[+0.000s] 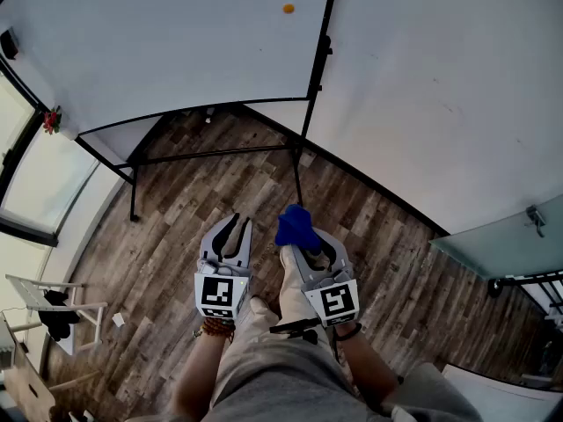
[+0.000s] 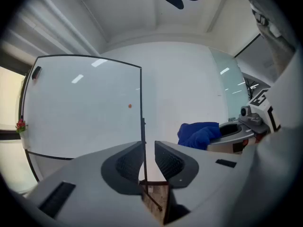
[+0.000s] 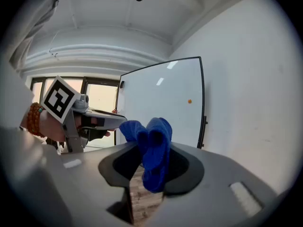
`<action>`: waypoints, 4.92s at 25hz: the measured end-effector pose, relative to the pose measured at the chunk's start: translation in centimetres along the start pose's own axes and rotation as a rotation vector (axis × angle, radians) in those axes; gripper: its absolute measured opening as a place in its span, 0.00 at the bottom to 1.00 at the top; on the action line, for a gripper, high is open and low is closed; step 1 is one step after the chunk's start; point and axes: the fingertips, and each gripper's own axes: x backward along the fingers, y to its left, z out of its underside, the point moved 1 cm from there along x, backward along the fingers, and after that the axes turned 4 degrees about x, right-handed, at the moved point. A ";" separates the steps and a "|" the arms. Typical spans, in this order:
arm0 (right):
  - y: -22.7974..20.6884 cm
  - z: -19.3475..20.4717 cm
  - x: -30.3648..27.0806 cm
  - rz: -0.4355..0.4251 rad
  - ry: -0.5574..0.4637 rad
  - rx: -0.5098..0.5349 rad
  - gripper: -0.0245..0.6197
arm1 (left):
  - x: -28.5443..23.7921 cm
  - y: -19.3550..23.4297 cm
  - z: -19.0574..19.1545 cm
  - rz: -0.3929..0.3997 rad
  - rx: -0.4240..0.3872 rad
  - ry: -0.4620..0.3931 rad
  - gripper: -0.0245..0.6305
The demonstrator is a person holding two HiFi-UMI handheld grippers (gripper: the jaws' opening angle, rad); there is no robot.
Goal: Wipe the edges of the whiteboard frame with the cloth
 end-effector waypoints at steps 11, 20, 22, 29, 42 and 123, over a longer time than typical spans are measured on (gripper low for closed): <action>-7.1 -0.4 -6.6 -0.084 0.023 0.014 0.26 | -10.1 -0.6 -2.3 0.096 0.018 0.012 0.16; -15.1 -1.7 -12.8 -0.064 0.012 0.069 0.26 | -19.0 0.0 -5.5 0.193 0.024 0.018 0.15; -16.6 -1.9 -13.9 -0.056 0.008 0.091 0.26 | -20.7 -0.5 -5.6 0.223 0.028 0.032 0.15; -22.0 -3.2 -16.6 -0.040 -0.023 0.166 0.26 | -26.3 -2.1 -6.2 0.304 0.031 0.057 0.15; -29.0 -8.0 -21.4 -0.068 -0.092 0.252 0.25 | -30.2 -1.7 -8.7 0.329 0.048 0.020 0.15; -47.9 -53.5 -33.9 0.304 -0.444 0.331 0.21 | -36.1 7.7 -12.9 0.607 0.036 0.030 0.14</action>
